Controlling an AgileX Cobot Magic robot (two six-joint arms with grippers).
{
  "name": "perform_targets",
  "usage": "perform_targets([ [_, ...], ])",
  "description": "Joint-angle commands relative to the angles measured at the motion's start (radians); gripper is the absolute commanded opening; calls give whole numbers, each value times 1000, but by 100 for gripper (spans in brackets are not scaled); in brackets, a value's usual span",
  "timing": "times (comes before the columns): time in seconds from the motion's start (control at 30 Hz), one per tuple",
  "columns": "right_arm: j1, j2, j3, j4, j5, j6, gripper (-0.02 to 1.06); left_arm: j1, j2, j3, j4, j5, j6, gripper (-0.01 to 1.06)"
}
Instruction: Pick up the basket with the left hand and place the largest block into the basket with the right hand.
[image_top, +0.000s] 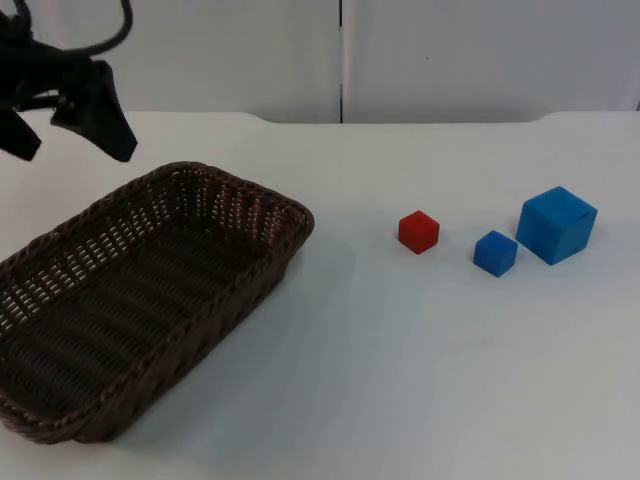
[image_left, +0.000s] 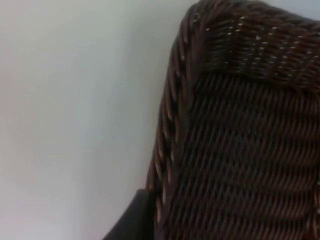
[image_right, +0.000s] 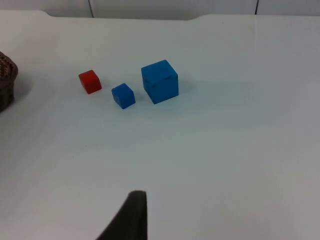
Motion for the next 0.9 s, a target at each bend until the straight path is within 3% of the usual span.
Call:
perform_targets([
  [0.0,2,-4,2,-1,-3,3,105,0,59,-49,20,17,6,102],
  [0.5,2,-4,2,-1,-3,3,105,5,236,-184,102,62,-23,102],
  [0.87,2,-4,2,-1,-3,3,105,5,304,-186,152,116,3,98],
])
